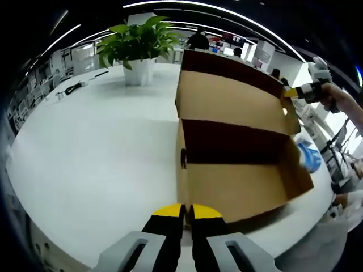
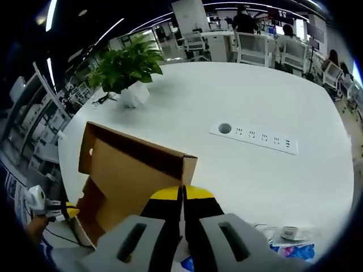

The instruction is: Operate the shoe box by opening the lid, removing the specified soft item, and placing it in the target area until the item is outside and the box remains undamaged.

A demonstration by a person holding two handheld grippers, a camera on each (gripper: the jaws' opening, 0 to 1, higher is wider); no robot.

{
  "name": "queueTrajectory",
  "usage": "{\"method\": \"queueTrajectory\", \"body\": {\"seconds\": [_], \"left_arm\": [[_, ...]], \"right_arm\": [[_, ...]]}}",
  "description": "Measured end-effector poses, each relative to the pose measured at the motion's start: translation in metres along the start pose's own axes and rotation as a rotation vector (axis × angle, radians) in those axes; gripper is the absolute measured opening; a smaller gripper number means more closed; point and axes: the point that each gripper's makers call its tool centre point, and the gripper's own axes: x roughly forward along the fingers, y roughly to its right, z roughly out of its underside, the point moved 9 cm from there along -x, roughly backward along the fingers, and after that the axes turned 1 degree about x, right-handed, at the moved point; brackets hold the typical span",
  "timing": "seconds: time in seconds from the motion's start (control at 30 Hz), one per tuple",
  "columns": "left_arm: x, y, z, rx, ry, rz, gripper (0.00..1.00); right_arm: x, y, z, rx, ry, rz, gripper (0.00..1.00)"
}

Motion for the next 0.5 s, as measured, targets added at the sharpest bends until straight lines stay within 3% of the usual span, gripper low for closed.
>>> {"method": "queueTrajectory", "body": {"seconds": [0.5], "left_arm": [[0.003,-0.004,0.000,0.013,0.005,0.019,0.04]], "right_arm": [[-0.029,-0.011,0.009,-0.035,0.047,-0.020,0.00]]}}
